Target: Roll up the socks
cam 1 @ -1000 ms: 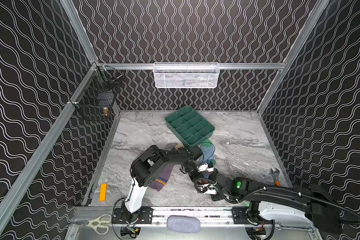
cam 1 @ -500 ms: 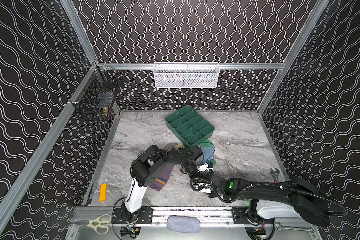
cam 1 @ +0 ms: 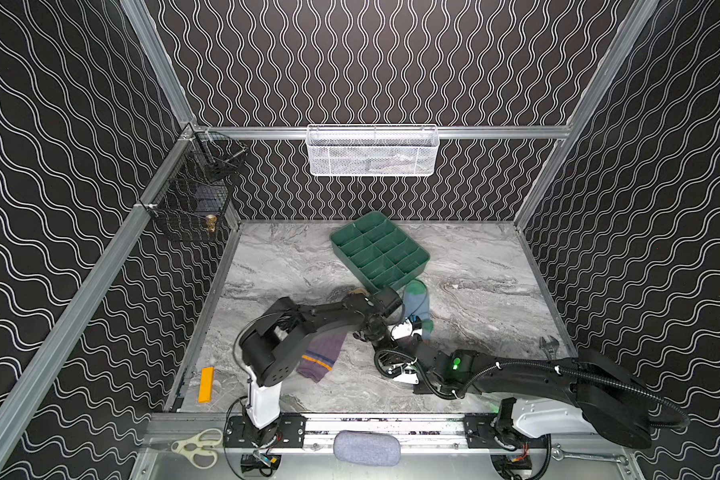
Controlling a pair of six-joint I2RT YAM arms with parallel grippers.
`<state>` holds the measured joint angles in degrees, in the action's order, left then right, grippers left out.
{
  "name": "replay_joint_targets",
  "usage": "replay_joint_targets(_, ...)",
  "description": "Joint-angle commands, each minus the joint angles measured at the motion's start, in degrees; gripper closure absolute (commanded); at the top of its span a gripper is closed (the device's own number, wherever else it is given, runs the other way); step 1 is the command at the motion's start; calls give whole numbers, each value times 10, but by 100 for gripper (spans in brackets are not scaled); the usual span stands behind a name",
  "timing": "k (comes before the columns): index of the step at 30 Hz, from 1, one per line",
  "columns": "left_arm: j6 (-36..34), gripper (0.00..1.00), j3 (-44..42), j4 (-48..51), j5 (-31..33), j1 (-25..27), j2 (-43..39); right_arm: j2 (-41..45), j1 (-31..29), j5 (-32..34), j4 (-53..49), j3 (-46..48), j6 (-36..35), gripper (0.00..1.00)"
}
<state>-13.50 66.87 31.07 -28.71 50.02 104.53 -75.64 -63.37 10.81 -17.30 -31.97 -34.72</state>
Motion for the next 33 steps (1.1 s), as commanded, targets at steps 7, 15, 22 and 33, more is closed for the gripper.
replay_joint_targets(7, 46, 41, -82, -26, 364, -51, -276, -21, 17, -109, -118, -49, 58, 100)
replay_joint_targets(15, -132, 37, -118, -90, 519, -59, -557, -69, 65, -225, -173, -111, 82, 100)
replay_joint_targets(22, -305, 33, -101, -49, 288, -59, -638, -77, 118, -275, -156, -114, 66, 100)
replay_joint_targets(33, -483, 31, -224, -173, 383, 94, -579, -97, 183, -287, -113, -96, 65, 100)
